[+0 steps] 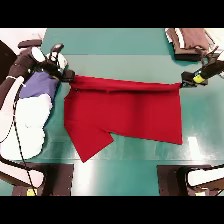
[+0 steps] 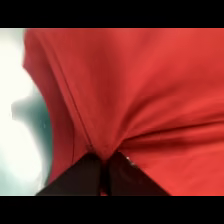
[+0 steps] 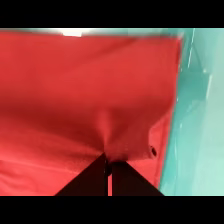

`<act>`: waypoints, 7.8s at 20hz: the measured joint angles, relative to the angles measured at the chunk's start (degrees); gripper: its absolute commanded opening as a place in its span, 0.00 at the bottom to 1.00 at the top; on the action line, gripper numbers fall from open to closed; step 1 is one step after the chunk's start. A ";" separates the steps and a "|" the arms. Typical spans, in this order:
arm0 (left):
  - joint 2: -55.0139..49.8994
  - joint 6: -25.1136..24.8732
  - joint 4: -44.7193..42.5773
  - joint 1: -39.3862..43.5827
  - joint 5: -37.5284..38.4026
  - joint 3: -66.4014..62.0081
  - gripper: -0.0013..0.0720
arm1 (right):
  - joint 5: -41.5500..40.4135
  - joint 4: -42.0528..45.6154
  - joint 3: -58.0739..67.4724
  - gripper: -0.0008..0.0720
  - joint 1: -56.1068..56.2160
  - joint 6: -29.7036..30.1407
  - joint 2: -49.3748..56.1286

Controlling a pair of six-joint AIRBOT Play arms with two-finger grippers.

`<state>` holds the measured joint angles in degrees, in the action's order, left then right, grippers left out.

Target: Fold the shirts.

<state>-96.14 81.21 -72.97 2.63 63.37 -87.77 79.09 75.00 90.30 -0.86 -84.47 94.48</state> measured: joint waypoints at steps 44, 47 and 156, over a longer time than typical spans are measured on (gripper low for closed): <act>43.71 3.98 12.11 3.78 0.33 48.61 0.05 | -2.62 -11.96 -60.37 0.03 -20.94 5.88 -30.14; 45.88 4.46 10.86 3.78 4.39 48.61 0.05 | -3.15 -10.01 -58.47 0.03 -16.46 5.99 -30.64; 32.06 6.88 0.85 12.04 -2.97 2.36 0.05 | -9.35 -26.77 -1.25 0.03 27.52 5.16 9.90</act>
<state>-64.07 88.09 -72.12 14.68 60.40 -85.41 69.73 48.23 89.06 26.65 -79.31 104.38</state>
